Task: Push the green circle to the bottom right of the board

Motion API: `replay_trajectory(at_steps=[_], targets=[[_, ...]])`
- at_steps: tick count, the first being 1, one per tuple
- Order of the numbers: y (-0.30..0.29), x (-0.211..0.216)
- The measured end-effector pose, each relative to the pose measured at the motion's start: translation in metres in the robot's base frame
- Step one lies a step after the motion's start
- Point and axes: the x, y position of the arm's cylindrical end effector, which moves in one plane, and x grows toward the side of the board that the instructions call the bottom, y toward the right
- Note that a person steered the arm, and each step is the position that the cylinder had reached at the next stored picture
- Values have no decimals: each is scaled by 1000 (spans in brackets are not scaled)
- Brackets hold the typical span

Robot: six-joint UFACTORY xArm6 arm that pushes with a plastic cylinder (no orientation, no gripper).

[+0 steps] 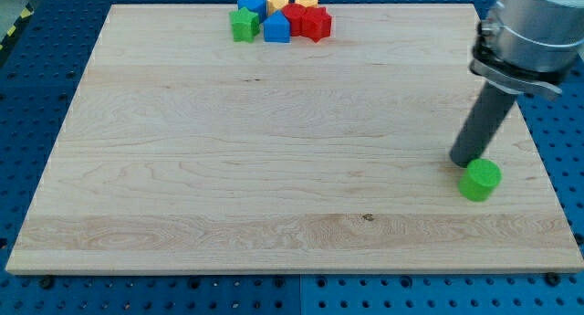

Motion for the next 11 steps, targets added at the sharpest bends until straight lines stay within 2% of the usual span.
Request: replay_trajectory(at_steps=[1, 2, 3, 4, 5, 7, 11], targets=[[2, 44], [-10, 49], [-62, 93], [-63, 111], [-21, 110], [-7, 109], [-37, 94]])
